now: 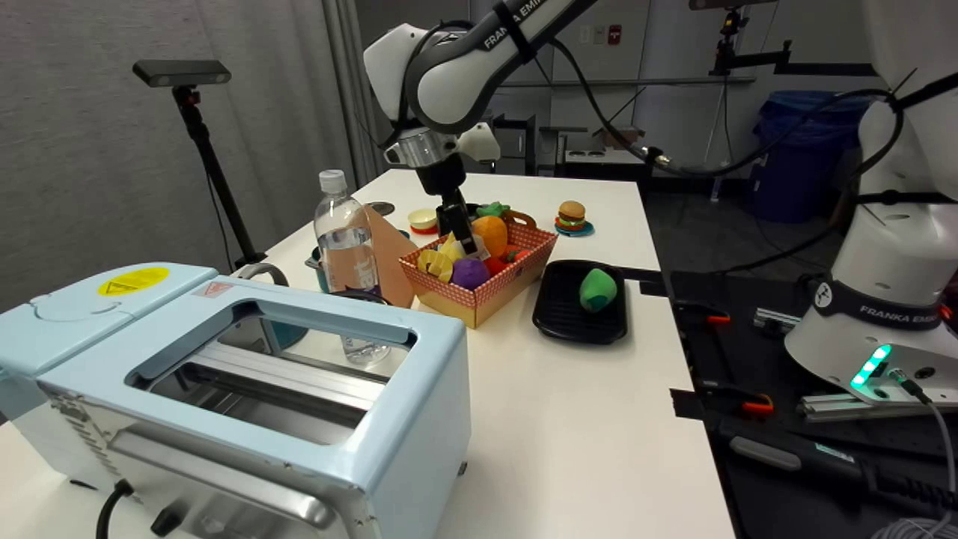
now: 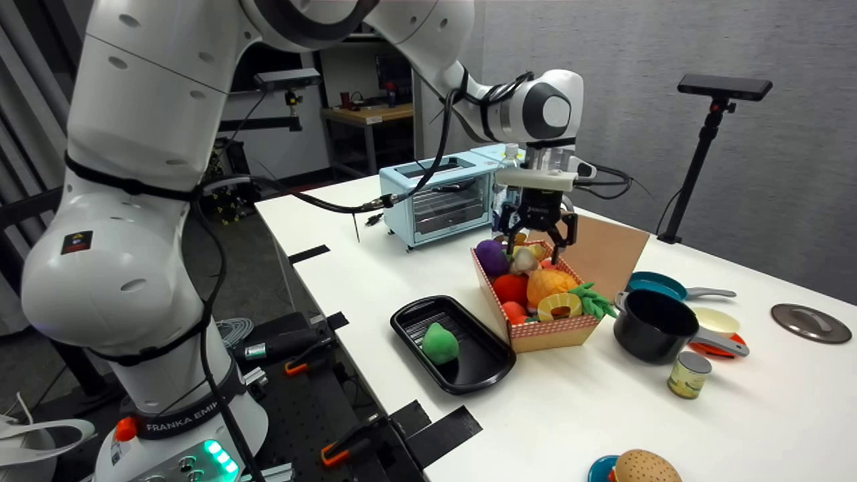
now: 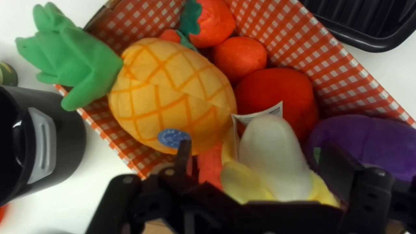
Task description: Put the banana and pineapple plush on the table
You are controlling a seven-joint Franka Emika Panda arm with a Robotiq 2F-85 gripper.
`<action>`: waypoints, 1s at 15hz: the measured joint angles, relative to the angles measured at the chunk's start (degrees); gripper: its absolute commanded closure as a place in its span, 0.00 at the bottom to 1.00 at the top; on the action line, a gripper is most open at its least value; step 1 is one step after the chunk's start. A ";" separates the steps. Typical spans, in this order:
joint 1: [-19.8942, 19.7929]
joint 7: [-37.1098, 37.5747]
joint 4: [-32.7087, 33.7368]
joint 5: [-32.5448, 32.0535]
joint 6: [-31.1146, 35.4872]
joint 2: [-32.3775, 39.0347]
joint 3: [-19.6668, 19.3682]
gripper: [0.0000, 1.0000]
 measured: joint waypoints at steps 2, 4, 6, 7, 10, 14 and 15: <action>0.00 -0.24 0.35 -0.01 0.00 0.57 0.00 0.27; 0.00 -0.49 0.69 -0.01 0.00 1.03 0.00 0.39; 0.00 -0.90 0.83 -0.01 0.00 1.26 -0.01 0.55; -0.01 -1.13 0.85 -0.04 0.00 1.36 -0.02 0.64; -0.03 -1.67 0.86 -0.06 0.00 1.63 -0.04 0.86; -0.03 -2.21 0.86 -0.06 0.00 1.77 -0.04 1.00; -0.03 -2.21 0.88 -0.06 0.00 1.77 -0.05 0.98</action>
